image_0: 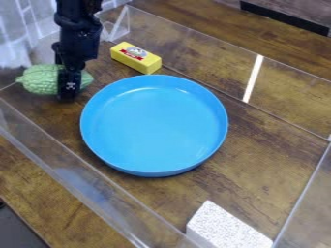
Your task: Remove the green object from inside the blue tray and put it on the table
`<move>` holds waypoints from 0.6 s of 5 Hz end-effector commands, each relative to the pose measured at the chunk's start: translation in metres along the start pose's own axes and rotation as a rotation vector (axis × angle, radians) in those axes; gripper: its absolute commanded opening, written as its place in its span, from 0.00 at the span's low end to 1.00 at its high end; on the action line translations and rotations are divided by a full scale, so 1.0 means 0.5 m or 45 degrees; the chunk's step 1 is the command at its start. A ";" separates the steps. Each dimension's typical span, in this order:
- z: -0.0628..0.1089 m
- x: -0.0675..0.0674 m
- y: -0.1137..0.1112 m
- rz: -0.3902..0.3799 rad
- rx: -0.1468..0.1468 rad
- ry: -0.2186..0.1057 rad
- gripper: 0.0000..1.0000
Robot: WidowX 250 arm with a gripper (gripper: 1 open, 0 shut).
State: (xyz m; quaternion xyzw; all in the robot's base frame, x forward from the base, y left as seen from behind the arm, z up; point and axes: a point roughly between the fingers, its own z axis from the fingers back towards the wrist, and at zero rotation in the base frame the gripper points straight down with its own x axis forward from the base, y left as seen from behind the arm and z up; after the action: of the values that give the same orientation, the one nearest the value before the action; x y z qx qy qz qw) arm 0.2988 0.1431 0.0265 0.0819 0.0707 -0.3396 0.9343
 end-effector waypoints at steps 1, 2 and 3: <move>0.044 -0.012 0.019 0.039 0.078 -0.035 0.00; 0.050 -0.013 0.020 0.050 0.089 -0.041 0.00; 0.058 -0.015 0.022 0.062 0.105 -0.046 0.00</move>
State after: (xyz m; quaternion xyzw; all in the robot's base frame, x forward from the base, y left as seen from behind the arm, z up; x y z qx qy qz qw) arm 0.2978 0.1440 0.0266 0.0854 0.0723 -0.3299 0.9374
